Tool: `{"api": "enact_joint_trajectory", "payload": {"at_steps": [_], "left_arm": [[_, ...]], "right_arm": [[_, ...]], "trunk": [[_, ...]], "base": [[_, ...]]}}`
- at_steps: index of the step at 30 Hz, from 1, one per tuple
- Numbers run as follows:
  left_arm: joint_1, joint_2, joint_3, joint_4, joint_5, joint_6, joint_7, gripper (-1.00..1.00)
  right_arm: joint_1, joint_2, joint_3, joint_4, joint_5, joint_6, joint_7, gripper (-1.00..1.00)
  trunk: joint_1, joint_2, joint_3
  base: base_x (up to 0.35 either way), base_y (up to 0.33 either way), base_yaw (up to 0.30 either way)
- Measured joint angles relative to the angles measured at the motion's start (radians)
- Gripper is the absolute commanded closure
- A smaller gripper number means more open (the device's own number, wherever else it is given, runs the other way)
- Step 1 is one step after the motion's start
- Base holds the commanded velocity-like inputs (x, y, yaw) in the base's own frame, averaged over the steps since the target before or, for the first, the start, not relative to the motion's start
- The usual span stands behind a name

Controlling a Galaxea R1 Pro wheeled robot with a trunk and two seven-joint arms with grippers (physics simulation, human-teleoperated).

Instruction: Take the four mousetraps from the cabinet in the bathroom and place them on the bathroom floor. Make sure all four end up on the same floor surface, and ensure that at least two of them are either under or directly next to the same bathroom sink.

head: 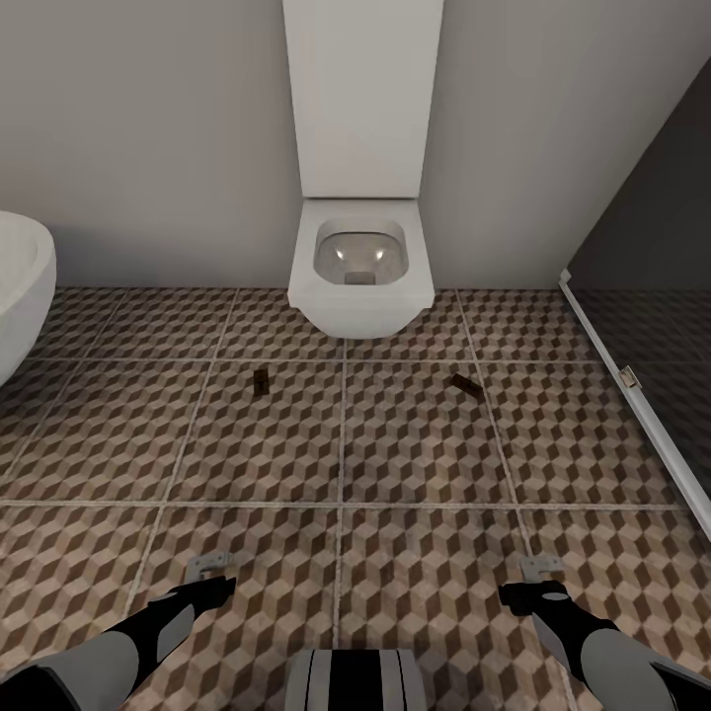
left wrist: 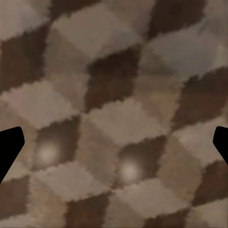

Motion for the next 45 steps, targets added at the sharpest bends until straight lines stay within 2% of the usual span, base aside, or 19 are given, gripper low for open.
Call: {"api": "enact_joint_trajectory", "payload": {"at_steps": [20, 32, 45], "left_arm": [[-0.001, -0.001, 0.000, -0.002, 0.000, 0.001, 0.000, -1.00], [0.000, -0.037, 0.001, -0.003, 0.007, 0.003, 0.001, -1.00], [0.000, -0.046, 0.003, -0.001, 0.011, 0.003, 0.003, -1.00]], "right_arm": [[0.000, -0.001, 0.000, 0.000, 0.004, 0.001, 0.004, -1.00], [0.000, -0.002, 0.001, 0.000, 0.005, 0.002, 0.005, -1.00], [0.000, -0.002, 0.001, 0.000, 0.005, 0.002, 0.003, -1.00]], "trunk": [[0.000, 0.000, 0.000], [0.000, 0.000, 0.000], [0.000, 0.000, 0.000]], "base": [[0.000, 0.000, 0.000], [0.000, 0.000, 0.000], [0.000, 0.000, 0.000]]}}
